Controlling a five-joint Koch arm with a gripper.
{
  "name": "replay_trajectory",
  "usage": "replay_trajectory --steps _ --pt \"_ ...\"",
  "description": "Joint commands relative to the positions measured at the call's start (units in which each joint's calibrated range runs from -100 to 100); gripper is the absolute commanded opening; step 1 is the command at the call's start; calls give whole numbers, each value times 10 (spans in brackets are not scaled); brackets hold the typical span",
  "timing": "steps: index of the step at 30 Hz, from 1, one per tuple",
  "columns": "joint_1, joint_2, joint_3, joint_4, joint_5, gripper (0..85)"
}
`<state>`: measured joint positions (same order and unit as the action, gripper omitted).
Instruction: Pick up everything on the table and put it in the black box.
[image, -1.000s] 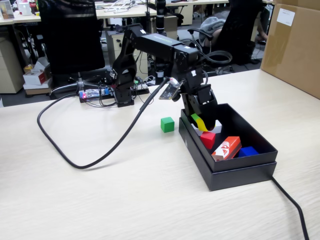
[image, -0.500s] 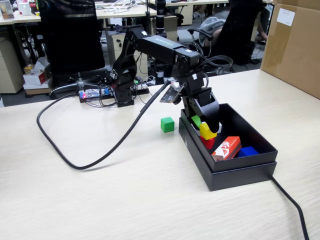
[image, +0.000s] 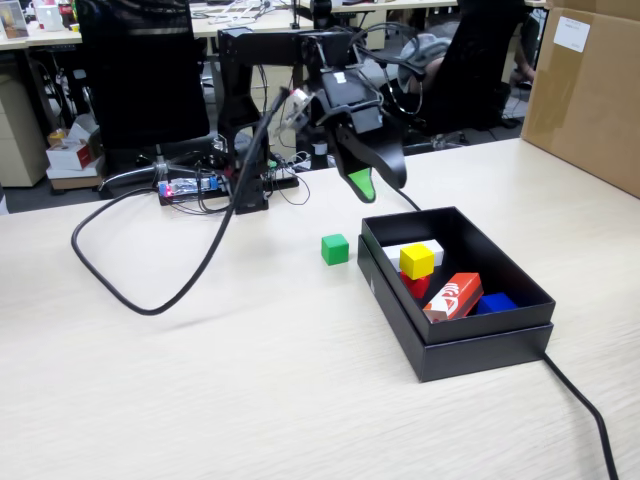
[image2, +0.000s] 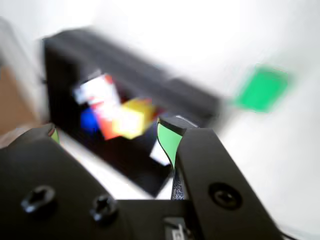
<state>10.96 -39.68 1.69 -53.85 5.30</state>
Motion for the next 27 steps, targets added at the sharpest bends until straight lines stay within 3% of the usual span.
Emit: replay_trajectory --steps 1,14,20,27 --pt "-12 -114 -47 -7 -4 436" --pt "-9 -301 -337 -7 18 443" --pt "8 -296 -360 -6 39 441" --pt "13 -166 -315 8 54 443"
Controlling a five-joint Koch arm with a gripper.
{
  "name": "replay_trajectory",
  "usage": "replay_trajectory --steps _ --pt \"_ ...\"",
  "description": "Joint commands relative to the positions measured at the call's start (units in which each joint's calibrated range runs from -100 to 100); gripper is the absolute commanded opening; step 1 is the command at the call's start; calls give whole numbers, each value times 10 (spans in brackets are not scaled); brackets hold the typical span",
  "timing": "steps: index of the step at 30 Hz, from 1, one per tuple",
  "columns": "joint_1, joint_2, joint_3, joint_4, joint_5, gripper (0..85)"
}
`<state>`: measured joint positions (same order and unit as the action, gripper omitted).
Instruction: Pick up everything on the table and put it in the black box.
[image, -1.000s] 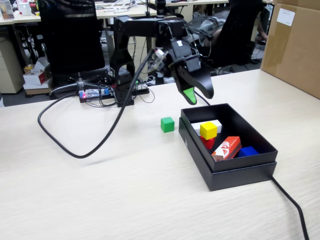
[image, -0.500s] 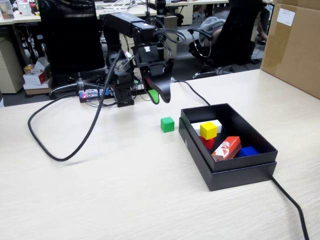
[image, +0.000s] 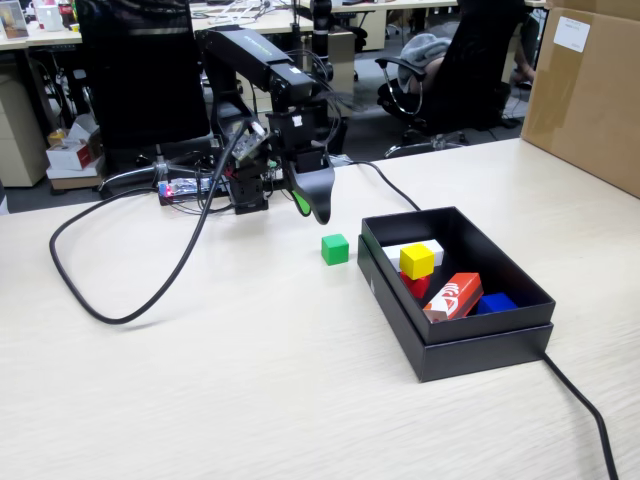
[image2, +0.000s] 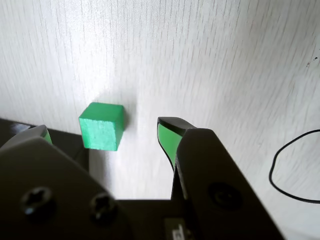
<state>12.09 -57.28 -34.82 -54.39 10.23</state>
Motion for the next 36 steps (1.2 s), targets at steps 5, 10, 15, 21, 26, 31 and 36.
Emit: replay_trajectory --steps 5,10,15,21,26,31,36 --pt "-1 95 93 29 6 443" --pt "0 157 131 30 7 443" --pt "2 196 132 44 7 443" --pt "4 205 128 46 10 443" --pt "6 220 127 47 10 453" --pt "7 241 122 56 10 453" --pt "8 269 120 58 10 452"
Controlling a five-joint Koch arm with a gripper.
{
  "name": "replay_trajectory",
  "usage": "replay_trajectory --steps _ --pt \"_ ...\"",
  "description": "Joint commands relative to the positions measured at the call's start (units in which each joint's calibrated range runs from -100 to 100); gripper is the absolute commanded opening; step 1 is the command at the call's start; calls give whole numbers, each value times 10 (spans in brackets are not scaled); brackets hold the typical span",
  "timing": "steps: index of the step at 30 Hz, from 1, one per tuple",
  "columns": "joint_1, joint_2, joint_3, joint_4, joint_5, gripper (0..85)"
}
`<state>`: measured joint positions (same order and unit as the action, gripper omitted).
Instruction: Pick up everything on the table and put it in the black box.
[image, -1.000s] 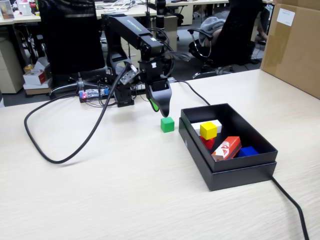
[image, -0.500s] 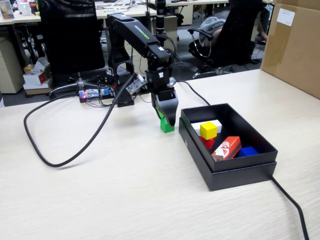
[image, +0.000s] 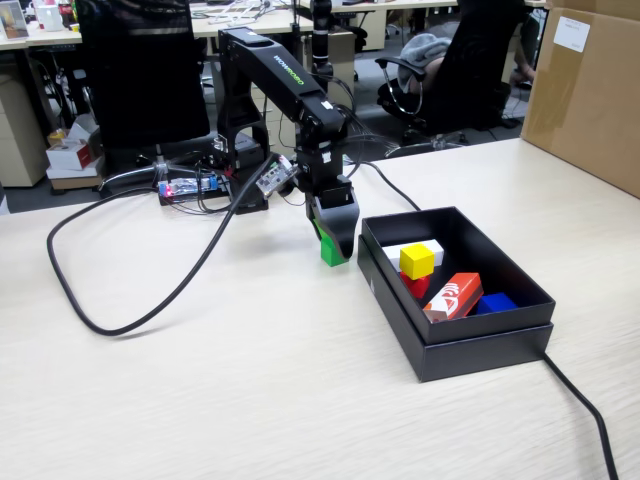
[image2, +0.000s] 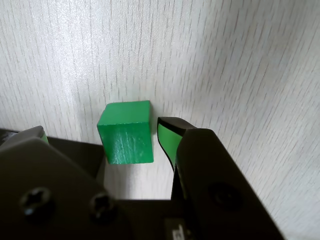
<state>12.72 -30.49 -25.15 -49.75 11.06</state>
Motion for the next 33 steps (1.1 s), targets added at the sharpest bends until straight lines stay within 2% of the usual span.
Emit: replay_trajectory --steps 1,7,10,11,16,22,29,33 --pt "2 6 23 12 1 452" --pt "1 22 18 12 1 423" --pt "-1 24 14 11 2 315" --pt "-2 24 6 11 4 231" --pt "-6 24 3 11 6 59" --pt "-11 -26 5 -2 5 45" --pt "-15 -187 98 -96 2 45" --pt "-5 -241 182 -120 -15 45"
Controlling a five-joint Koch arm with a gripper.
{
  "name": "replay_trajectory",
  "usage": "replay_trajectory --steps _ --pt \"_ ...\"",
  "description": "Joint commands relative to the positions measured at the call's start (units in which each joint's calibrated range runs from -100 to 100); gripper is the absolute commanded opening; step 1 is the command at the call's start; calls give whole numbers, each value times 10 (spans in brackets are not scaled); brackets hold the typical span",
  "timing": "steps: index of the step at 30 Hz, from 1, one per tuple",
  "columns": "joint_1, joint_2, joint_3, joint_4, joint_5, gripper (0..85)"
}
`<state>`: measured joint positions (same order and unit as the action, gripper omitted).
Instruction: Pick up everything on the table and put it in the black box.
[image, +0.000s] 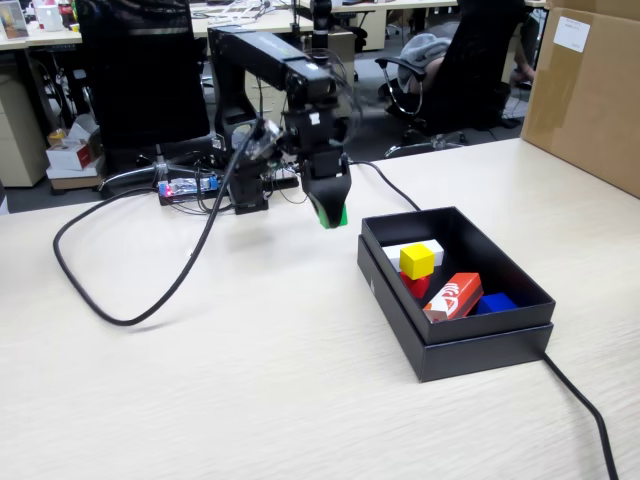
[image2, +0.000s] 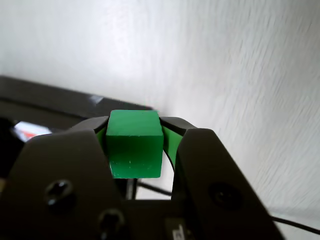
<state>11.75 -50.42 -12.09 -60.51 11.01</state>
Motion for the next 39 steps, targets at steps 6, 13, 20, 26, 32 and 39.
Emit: replay_trajectory --steps 6,13,20,26,32,39 --pt "24 56 214 -12 -47 47" --pt "46 248 332 -12 -65 52" --pt "53 350 341 -10 -57 66" --pt "53 413 339 -10 -56 102" --pt "52 418 322 -10 -59 238" --pt "51 403 309 -10 -61 279"
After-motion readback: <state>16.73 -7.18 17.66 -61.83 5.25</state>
